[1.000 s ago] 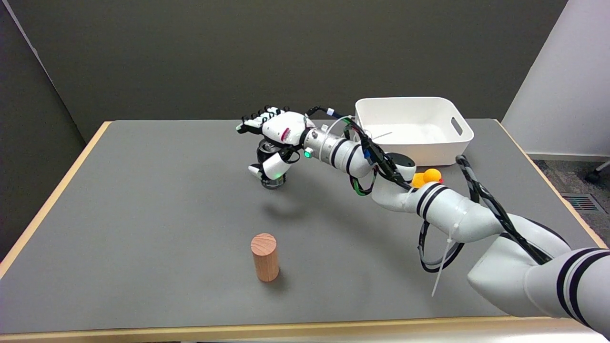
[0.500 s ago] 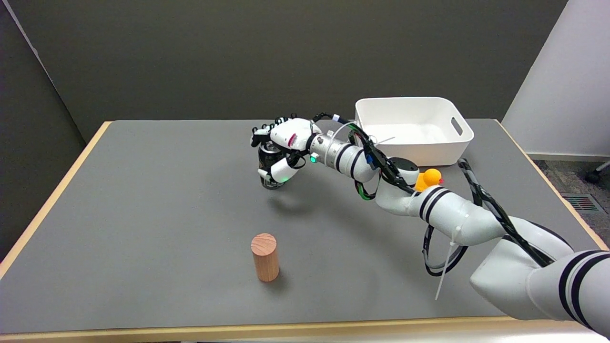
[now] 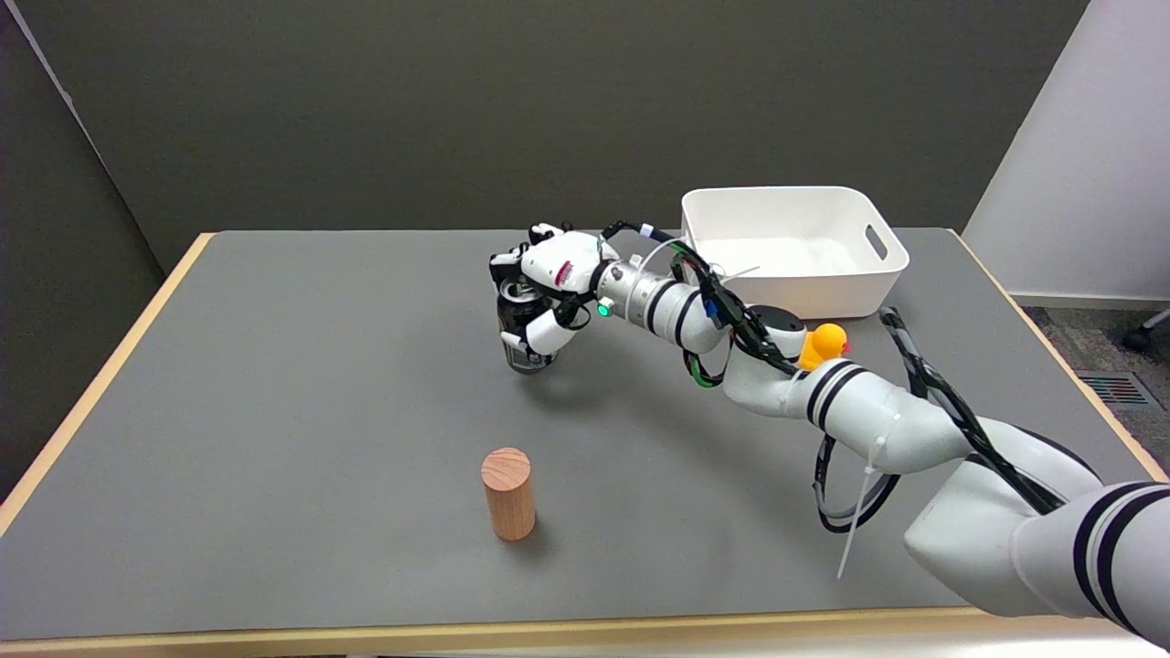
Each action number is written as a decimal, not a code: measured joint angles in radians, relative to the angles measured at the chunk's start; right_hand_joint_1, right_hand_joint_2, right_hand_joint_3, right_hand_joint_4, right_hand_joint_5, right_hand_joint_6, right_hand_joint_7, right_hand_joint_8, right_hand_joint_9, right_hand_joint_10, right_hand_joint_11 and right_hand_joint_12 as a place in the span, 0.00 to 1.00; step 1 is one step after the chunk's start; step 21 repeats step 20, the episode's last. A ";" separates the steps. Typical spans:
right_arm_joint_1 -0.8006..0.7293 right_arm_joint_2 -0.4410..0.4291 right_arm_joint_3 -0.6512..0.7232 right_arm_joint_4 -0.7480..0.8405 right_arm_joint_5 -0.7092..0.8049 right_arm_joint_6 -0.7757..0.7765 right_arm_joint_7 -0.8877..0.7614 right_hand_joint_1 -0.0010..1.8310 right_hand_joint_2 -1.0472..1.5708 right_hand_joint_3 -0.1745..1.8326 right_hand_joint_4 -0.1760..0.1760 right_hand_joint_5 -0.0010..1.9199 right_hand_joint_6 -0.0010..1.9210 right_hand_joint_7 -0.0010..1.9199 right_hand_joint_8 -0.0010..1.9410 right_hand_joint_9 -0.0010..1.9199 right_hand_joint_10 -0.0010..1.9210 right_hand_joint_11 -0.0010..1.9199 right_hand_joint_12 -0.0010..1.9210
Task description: Pick up the black can.
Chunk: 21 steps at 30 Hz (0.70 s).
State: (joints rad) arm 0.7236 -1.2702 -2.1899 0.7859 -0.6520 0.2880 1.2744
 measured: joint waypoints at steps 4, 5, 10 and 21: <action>-0.001 0.001 0.005 0.003 -0.002 0.003 -0.001 0.42 0.68 0.45 0.55 0.31 0.98 0.33 1.00 0.45 1.00 0.06 1.00; -0.002 0.002 0.008 0.005 -0.004 0.003 -0.001 0.42 0.68 0.46 0.55 0.31 0.99 0.33 1.00 0.46 1.00 0.07 1.00; -0.004 0.006 0.043 0.024 -0.008 0.003 -0.006 0.45 0.67 0.47 0.54 0.31 1.00 0.35 1.00 0.48 1.00 0.07 1.00; -0.014 0.045 0.172 0.113 -0.011 -0.019 -0.039 0.45 0.69 0.45 0.51 0.30 1.00 0.35 1.00 0.48 1.00 0.13 1.00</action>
